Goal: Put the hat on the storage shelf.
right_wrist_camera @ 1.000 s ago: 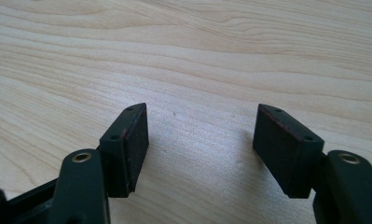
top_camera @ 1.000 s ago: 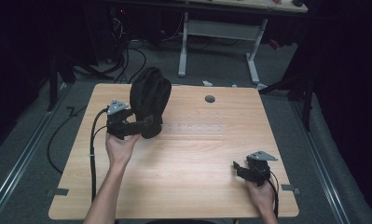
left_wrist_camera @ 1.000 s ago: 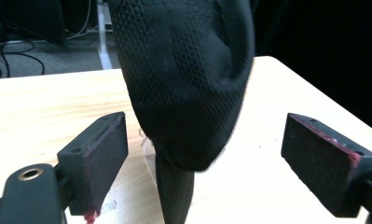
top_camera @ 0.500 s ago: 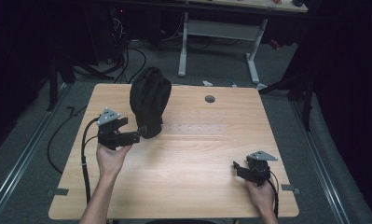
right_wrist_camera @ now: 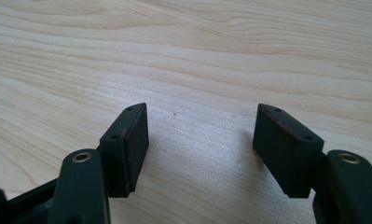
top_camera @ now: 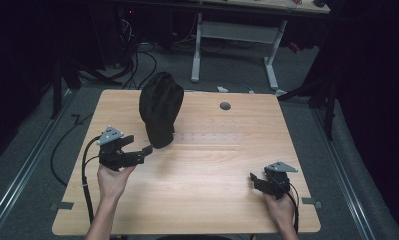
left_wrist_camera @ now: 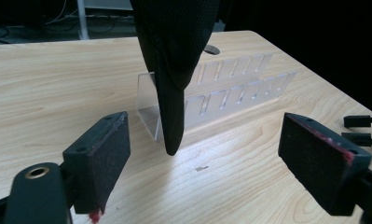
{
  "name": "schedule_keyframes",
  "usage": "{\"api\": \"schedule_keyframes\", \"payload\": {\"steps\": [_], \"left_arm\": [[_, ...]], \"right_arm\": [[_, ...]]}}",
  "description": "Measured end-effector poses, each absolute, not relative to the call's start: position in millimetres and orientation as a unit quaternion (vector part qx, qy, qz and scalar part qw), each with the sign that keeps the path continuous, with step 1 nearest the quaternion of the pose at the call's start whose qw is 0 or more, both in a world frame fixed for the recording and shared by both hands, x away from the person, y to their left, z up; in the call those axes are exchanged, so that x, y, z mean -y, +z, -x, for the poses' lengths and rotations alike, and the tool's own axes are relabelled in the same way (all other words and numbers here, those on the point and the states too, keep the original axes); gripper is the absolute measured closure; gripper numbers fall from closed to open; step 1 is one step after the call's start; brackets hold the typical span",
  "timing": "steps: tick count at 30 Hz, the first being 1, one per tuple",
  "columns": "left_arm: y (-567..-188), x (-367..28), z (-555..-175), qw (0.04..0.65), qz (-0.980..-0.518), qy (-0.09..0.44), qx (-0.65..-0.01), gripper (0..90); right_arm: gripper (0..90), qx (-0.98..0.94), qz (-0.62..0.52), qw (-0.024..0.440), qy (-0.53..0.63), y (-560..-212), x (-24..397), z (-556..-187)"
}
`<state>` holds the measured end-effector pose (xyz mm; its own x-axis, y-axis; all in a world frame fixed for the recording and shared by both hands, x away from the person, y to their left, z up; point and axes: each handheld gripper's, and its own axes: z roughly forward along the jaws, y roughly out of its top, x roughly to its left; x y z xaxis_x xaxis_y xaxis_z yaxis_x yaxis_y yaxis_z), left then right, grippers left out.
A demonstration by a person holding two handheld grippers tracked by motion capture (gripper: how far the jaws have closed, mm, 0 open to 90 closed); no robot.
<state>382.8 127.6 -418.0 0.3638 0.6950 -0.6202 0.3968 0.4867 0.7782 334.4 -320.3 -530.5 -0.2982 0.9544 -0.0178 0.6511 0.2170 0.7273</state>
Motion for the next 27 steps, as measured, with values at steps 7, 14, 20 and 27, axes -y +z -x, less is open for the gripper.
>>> {"api": "schedule_keyframes", "payload": {"steps": [7, 14, 20, 27], "left_arm": [[-427.7, -128.4, -375.6, 0.652, -0.508, 0.11, -0.553, 17.0], [-436.9, -132.2, -369.5, 0.651, -0.505, 0.103, -0.558, 17.9], [-445.4, -135.8, -365.3, 0.648, -0.503, 0.102, -0.563, 18.4], [-456.1, -138.9, -363.5, 0.641, -0.504, 0.11, -0.569, 19.0]], "right_arm": [[36.1, -0.742, -0.541, 0.241, 0.315, -530.5, 320.3, -334.4], [36.0, -0.742, -0.541, 0.241, 0.315, -530.5, 320.3, -334.4], [36.1, -0.742, -0.541, 0.241, 0.314, -530.5, 320.3, -334.4], [36.1, -0.742, -0.541, 0.241, 0.314, -530.5, 320.3, -334.4]]}}
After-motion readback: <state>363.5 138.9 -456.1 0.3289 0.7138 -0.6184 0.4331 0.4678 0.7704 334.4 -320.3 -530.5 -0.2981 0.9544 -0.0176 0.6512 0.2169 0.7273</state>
